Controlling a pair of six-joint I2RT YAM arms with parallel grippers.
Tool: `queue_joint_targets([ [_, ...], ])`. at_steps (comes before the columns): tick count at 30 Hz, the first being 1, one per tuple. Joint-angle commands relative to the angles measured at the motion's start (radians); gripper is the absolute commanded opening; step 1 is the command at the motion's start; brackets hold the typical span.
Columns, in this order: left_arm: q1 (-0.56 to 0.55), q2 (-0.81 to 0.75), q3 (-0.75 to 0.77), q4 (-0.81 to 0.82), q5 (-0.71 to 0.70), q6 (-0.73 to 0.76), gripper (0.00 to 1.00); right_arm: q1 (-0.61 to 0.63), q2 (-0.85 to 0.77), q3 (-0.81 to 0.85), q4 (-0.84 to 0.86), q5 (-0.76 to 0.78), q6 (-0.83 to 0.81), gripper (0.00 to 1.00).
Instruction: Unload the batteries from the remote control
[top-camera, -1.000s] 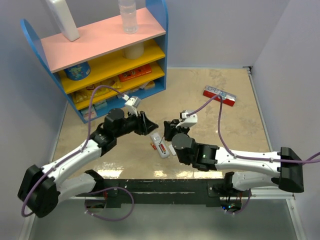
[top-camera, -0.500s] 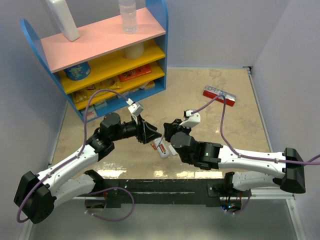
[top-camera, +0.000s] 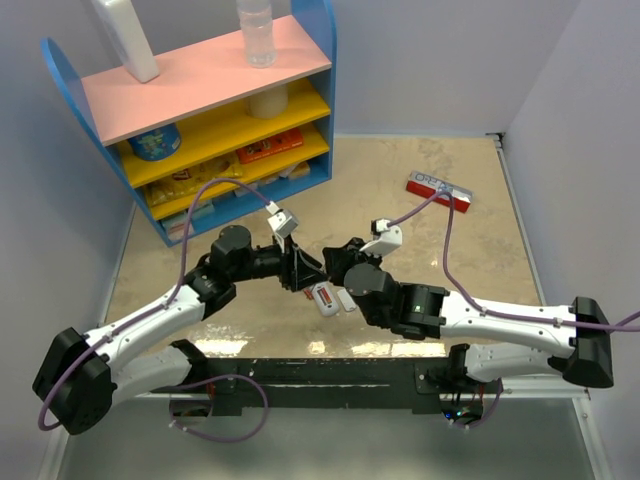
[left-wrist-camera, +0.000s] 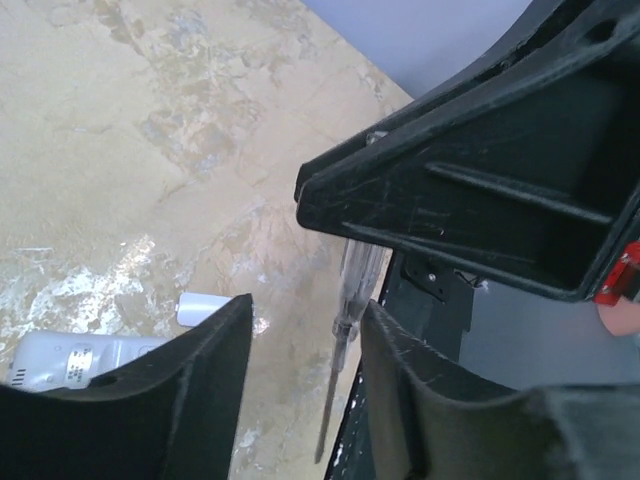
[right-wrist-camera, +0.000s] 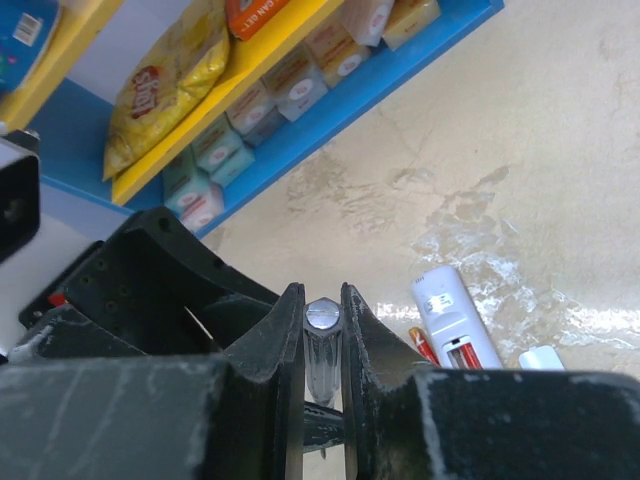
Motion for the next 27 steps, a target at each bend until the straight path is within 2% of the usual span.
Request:
queue_joint_targets([
  [1, -0.008, 0.002, 0.018, 0.037, -0.004, 0.045, 0.41, -0.006, -0.075, -0.003, 0.08, -0.043, 0.011, 0.0],
  [2, -0.008, 0.005, 0.021, 0.034, -0.001, 0.057, 0.24, -0.006, -0.079, -0.003, 0.082, -0.054, 0.003, 0.0],
  [4, -0.008, 0.0, 0.03, 0.014, 0.01, 0.073, 0.07, -0.011, -0.114, -0.014, 0.083, -0.097, -0.076, 0.0],
  [6, -0.008, -0.015, 0.018, 0.026, 0.021, 0.079, 0.01, -0.02, -0.15, -0.027, 0.105, -0.126, -0.154, 0.17],
  [10, -0.009, -0.051, -0.002, 0.057, 0.039, 0.082, 0.0, -0.115, -0.294, -0.063, 0.091, -0.302, -0.262, 0.41],
  [11, -0.009, -0.057, -0.005, 0.067, 0.048, 0.087, 0.0, -0.131, -0.312, -0.061, 0.056, -0.374, -0.283, 0.5],
  [14, -0.008, -0.063, -0.005, 0.071, 0.071, 0.091, 0.0, -0.178, -0.357, -0.029, -0.056, -0.486, -0.349, 0.57],
  [18, -0.008, -0.04, 0.013, 0.072, 0.128, 0.097, 0.0, -0.206, -0.337, 0.052, -0.142, -0.627, -0.427, 0.71],
  [24, -0.008, -0.026, 0.021, 0.074, 0.184, 0.096, 0.0, -0.273, -0.247, 0.112, -0.156, -0.839, -0.466, 0.69],
  [27, -0.008, -0.028, 0.019, 0.078, 0.2, 0.091, 0.0, -0.287, -0.198, 0.132, -0.182, -0.831, -0.48, 0.67],
])
